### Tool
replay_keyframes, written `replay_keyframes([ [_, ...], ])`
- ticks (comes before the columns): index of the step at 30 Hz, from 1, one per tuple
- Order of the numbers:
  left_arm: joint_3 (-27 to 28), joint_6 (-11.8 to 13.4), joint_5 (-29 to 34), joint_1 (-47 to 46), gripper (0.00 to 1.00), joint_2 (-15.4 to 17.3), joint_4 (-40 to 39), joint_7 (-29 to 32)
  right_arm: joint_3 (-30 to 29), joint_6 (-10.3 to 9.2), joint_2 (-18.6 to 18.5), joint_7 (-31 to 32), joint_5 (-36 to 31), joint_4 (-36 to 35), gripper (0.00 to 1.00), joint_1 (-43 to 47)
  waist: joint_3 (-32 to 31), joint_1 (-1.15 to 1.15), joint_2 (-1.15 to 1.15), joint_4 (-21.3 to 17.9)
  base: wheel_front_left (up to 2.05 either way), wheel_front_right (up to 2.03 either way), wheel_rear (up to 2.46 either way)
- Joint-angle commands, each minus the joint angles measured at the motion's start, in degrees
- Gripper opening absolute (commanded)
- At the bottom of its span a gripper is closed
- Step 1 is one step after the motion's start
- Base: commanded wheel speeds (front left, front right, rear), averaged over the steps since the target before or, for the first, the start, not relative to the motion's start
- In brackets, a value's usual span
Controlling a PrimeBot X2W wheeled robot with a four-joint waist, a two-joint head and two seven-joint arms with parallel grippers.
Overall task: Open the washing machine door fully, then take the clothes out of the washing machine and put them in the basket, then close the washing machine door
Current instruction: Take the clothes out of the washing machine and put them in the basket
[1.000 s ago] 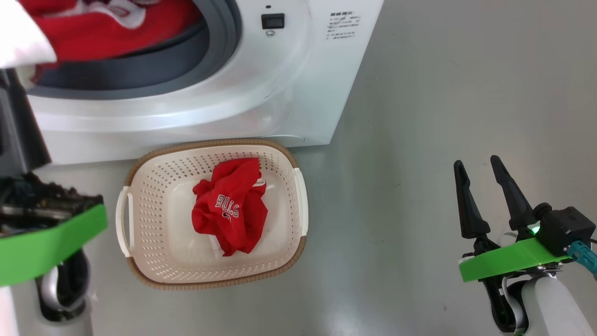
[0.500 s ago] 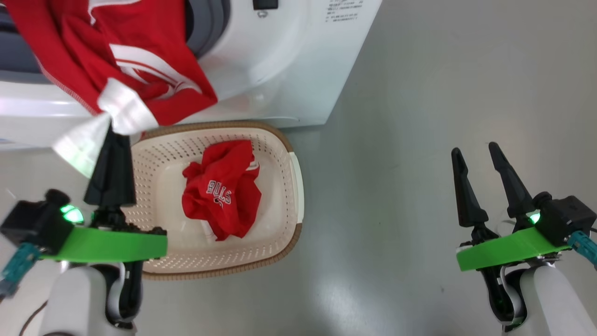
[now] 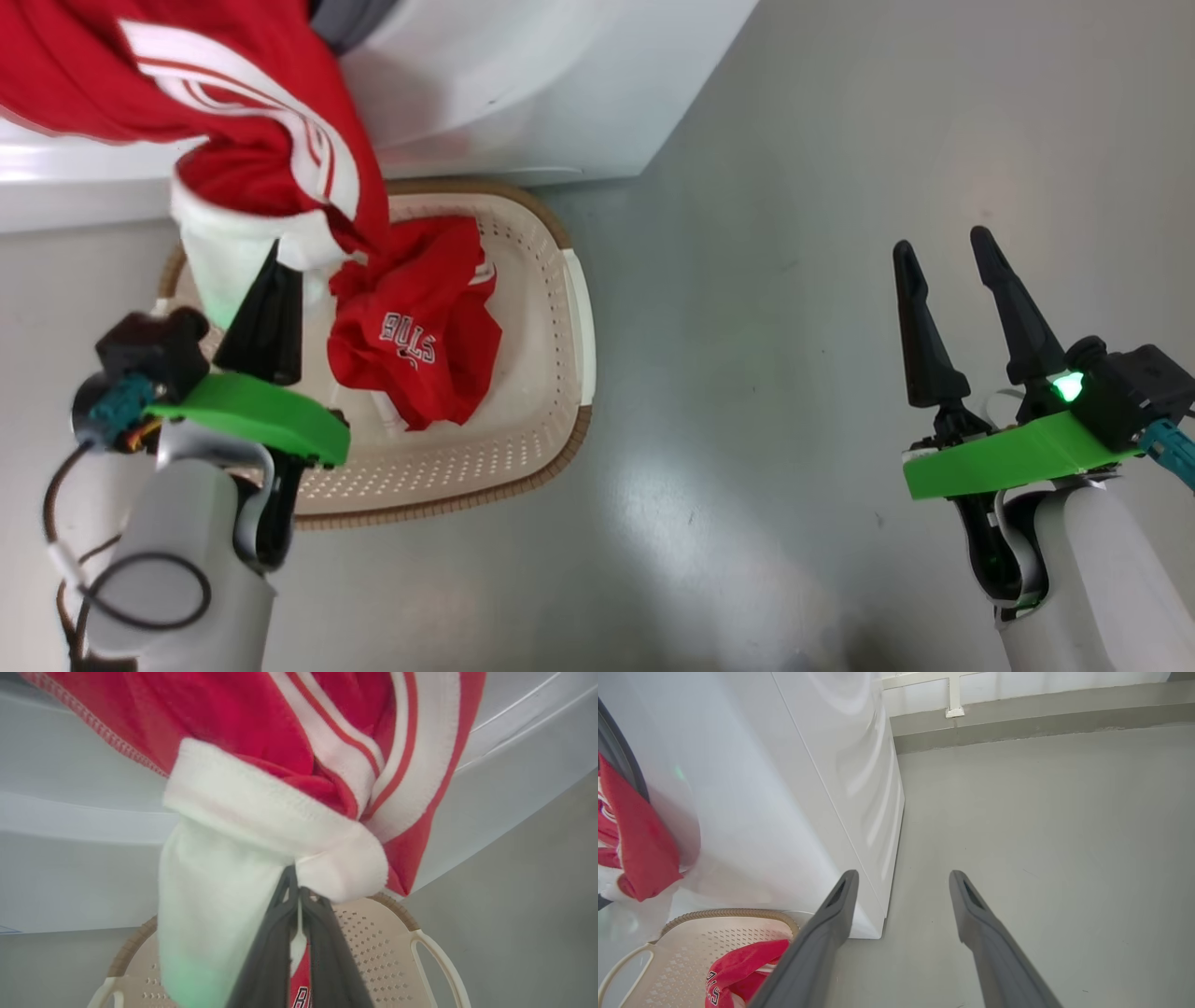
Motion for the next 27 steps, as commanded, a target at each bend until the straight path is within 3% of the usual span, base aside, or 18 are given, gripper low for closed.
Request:
replay_keyframes([
  [1, 0.9, -0.3, -0.1, -1.0, 0.00, 2.1, 1.2, -0.3, 1.5, 0.28, -0.2, -0.4, 0.9, -1.4, 1.00, -0.1, 1.8, 0.00, 0.00, -0.7, 0.00, 0.00, 0.00],
  [5, -0.4, -0.3, -0.8, -4.5, 0.00, 2.6, 7.5, -0.3, 1.8, 0.28, -0.2, -0.4, 1.2, -1.5, 1.00, -0.6, 2.9, 0.00, 0.00, -1.2, 0.00, 0.00, 0.00],
  [13, -1.6, -0.3, -2.2, -9.5, 0.13, 3.5, 14.9, -0.3, 2.1, 0.28, -0.2, -0.4, 1.4, -1.5, 1.00, -1.0, 4.0, 0.00, 0.00, -1.7, 0.00, 0.00, 0.00],
  [15, -1.7, -0.3, -2.6, -10.1, 0.27, 3.6, 15.6, -0.3, 2.2, 0.28, -0.2, -0.4, 1.4, -1.4, 1.00, -1.1, 4.0, 0.00, 0.00, -1.7, 0.00, 0.00, 0.00],
  [19, -2.3, -0.3, -3.4, -10.6, 0.79, 3.6, 15.9, -0.3, 2.1, 0.28, -0.2, -0.4, 1.2, -1.4, 1.00, -1.0, 3.7, 0.00, 0.00, -1.5, 0.00, 0.00, 0.00],
  [21, -2.4, -0.3, -3.6, -10.4, 0.93, 3.5, 15.5, -0.3, 2.0, 0.28, -0.2, -0.4, 1.1, -1.4, 1.00, -0.9, 3.5, 0.00, 0.00, -1.3, 0.00, 0.00, 0.00],
  [23, -2.6, -0.3, -3.8, -10.1, 0.99, 3.4, 14.9, -0.3, 2.0, 0.28, -0.2, -0.4, 0.9, -1.3, 1.00, -0.9, 3.3, 0.00, 0.00, -1.1, 0.00, 0.00, 0.00],
  [27, -2.7, -0.3, -4.2, -9.3, 1.00, 3.4, 13.5, -0.3, 1.9, 0.28, -0.2, -0.4, 0.6, -1.1, 1.00, -0.9, 2.9, 0.00, 0.00, -0.7, 0.00, 0.00, 0.00],
])
